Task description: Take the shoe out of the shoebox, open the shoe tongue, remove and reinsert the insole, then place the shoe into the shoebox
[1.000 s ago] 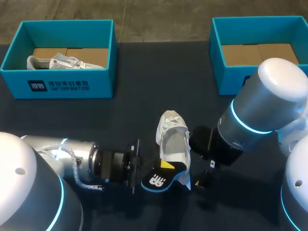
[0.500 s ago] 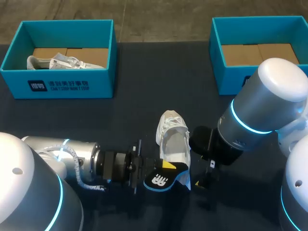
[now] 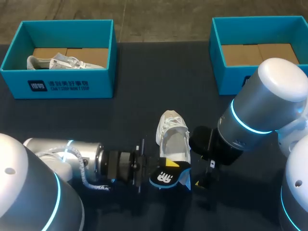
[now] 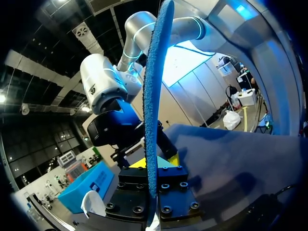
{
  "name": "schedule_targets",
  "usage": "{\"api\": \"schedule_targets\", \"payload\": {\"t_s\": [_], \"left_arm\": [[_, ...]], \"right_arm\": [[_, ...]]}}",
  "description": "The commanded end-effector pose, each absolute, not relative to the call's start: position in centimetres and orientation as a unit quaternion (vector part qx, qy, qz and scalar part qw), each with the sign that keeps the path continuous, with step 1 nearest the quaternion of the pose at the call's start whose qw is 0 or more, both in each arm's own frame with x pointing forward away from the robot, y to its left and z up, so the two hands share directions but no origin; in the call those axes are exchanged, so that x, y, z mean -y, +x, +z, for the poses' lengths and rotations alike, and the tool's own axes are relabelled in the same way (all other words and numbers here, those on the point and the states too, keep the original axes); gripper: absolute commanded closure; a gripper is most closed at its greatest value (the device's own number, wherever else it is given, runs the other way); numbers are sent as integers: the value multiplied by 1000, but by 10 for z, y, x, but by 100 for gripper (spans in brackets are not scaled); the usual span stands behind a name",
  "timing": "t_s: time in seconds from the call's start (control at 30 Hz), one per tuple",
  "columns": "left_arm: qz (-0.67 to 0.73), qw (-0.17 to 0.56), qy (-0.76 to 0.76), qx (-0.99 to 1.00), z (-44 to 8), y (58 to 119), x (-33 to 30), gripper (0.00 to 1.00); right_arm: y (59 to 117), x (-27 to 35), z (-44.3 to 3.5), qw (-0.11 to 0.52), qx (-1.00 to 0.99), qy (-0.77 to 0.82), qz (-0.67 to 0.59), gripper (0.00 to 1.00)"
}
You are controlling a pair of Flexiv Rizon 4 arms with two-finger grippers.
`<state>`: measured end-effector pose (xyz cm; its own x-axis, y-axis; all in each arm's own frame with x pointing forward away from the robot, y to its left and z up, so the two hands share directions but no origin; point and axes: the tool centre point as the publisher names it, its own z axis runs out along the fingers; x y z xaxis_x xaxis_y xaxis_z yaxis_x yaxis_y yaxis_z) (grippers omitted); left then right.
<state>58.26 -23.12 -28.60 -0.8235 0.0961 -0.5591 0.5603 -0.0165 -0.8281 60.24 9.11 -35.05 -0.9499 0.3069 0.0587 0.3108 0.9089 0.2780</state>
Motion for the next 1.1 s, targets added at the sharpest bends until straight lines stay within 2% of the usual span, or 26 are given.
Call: {"api": "schedule_targets", "payload": {"t_s": [0.03,1.1], "left_arm": [[-669,175,239,-682,-288,583,233,100],[-660,205,218,-689,-302,606,234,100]], "right_arm": [[602,-90,-351,7,977,-158,-145,0],[602,-90,-351,7,977,-158,-145,0]]}}
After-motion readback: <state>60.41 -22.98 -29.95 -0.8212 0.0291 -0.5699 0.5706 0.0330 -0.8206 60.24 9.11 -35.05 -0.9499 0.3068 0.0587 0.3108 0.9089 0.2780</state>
